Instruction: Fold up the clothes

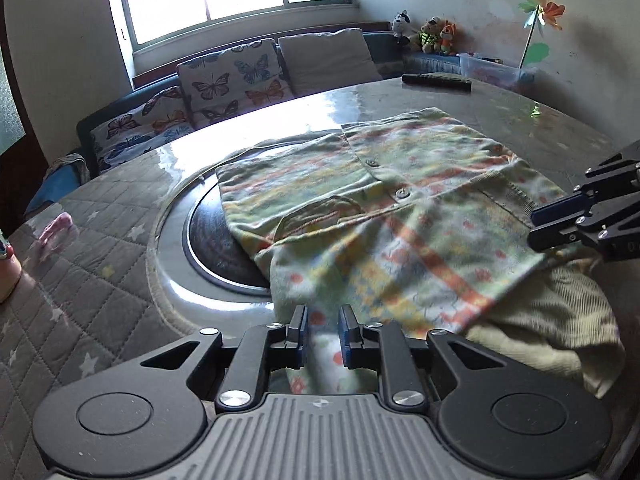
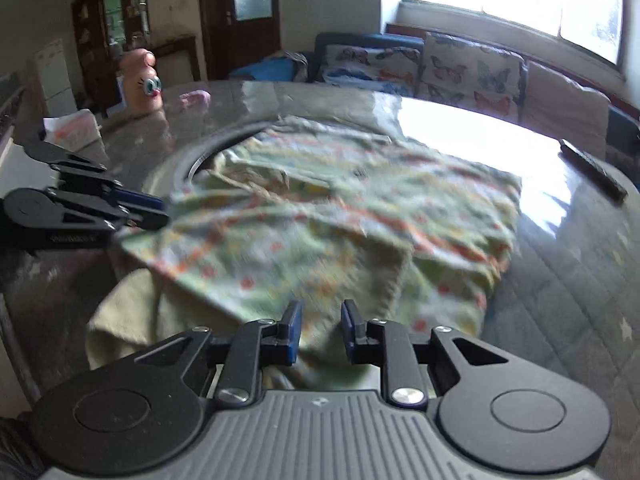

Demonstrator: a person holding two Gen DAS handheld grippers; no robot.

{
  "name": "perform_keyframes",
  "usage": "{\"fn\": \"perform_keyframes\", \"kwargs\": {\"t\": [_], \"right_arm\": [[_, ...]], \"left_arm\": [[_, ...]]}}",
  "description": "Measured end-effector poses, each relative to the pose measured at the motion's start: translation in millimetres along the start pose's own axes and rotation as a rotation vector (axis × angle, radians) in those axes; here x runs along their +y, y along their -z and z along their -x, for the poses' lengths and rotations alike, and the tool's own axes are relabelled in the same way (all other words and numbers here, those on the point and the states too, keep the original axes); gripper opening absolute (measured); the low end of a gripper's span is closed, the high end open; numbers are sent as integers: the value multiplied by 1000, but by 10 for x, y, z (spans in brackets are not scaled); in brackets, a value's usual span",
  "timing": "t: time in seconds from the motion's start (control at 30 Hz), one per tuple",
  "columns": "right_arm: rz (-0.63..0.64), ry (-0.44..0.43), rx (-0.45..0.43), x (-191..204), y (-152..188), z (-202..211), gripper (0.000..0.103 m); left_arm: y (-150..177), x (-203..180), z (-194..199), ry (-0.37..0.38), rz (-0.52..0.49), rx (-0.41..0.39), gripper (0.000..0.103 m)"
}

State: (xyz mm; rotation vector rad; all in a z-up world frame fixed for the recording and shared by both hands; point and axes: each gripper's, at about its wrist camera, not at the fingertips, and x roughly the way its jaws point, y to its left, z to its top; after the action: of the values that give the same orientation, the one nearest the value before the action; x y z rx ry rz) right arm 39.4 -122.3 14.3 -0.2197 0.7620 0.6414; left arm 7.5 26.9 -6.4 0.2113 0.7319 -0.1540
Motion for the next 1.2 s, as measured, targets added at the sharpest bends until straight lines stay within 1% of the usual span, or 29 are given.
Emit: {"fn": "perform_keyframes", "kwargs": {"t": [0.1,0.2,0.23,0.27,0.3,0.37,0.47,0.6,0.7,0.83,0.9,0.93,0.97,1.0,1.03,1.13,1.2], "right_arm": [[-10,-3,-4,-21,37,61,22],[-17,-6,-9,-28,47,83,22],[-20,-7,-10,-30,51,90,22],[-22,-8,-12,-32,54,97,24],[-17,-7,-16,-25,49,125,29],[-7,-3,-23,-13,46,184,34],[4,3,-22,-13,71,261,36],[23,19,-11,-17,126,365,38],[33,27,-3,-26,170,420,41],[56,31,10,-24,249,487,41],[75,29,19,-11,288,515,42],[83,26,22,-2,302,528,42],[90,25,25,6,313,538,44],[107,22,25,26,330,557,50],[127,18,25,50,348,578,52],[178,6,24,118,376,603,53],[218,-3,22,178,398,612,55]], "left_arm": [[58,-49,124,-6,-55,-14,19],[138,-174,260,0,-163,-45,27],[166,-233,295,2,-206,-56,32],[193,-289,321,7,-244,-64,34],[226,-355,343,14,-284,-72,34],[287,-483,368,28,-356,-88,34],[345,-644,378,55,-433,-115,34],[323,-775,387,98,-479,-170,35],[275,-821,417,144,-491,-217,36],[257,-890,420,193,-529,-262,35],[250,-913,395,205,-535,-265,32],[247,-915,386,210,-532,-267,24],[234,-905,380,214,-520,-270,16],[216,-888,374,217,-504,-272,13],[191,-867,378,222,-480,-275,9],[77,-781,377,214,-387,-274,4],[-39,-702,359,206,-310,-272,4]]}}
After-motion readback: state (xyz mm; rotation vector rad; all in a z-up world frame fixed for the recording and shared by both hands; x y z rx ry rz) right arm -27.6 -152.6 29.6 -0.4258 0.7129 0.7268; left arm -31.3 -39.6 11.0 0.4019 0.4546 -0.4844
